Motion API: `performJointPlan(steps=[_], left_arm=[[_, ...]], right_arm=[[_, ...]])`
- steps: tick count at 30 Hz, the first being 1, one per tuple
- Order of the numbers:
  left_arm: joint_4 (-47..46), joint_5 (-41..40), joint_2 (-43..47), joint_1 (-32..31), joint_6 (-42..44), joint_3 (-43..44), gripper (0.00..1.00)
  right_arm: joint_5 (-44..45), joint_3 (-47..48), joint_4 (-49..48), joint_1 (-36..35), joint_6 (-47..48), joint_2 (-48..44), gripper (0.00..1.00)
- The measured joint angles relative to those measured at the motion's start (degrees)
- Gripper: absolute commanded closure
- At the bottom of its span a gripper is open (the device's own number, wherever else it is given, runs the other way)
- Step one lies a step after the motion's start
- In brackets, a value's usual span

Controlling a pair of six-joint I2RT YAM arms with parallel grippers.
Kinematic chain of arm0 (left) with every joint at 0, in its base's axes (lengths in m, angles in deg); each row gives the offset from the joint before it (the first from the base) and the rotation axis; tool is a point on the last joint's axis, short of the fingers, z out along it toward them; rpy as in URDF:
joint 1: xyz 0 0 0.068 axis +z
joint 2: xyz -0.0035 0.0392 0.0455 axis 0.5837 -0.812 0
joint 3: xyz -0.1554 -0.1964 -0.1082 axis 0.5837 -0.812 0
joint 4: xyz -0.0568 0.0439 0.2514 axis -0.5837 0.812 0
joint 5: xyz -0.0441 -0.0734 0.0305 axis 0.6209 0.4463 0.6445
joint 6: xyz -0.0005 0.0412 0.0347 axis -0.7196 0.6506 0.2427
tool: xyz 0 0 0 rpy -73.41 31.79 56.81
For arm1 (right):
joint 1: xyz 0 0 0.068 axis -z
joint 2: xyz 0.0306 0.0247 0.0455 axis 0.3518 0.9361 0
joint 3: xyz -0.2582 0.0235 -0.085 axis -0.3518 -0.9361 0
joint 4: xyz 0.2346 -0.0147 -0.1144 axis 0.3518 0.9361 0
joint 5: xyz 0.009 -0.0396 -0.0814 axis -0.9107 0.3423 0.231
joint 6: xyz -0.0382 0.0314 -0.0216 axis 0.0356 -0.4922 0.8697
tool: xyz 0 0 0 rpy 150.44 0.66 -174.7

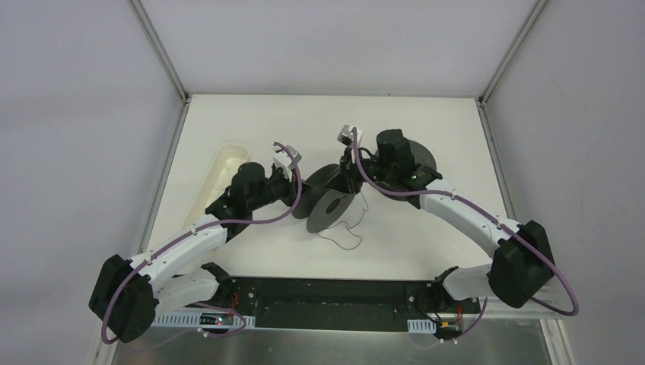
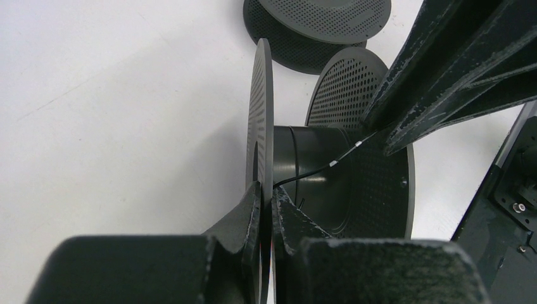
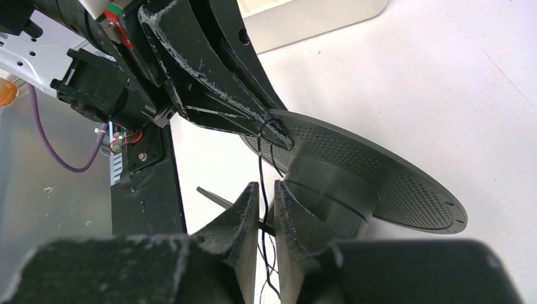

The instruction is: Wrap the cables

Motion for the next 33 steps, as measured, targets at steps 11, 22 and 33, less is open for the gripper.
performJointPlan(steps=[11,22,33], left_arm=[[0.87,-1.31,-1.99,-1.73,-0.15,1.68,0.94],[6.08,-3.23,-5.16,-2.6,-0.81,1.68,0.93],[8.22,-4.63,-5.46,-3.26,-0.85,1.64,1.0]], right_arm=[[3.5,-4.07,1.62,0.07,-0.35,-7.02,0.58],[5.4,-5.86,6.54,0.15,-1.2,-14.64,0.55],[8.22,-9.68,6.4,0.15,-3.23,-21.42,0.55]])
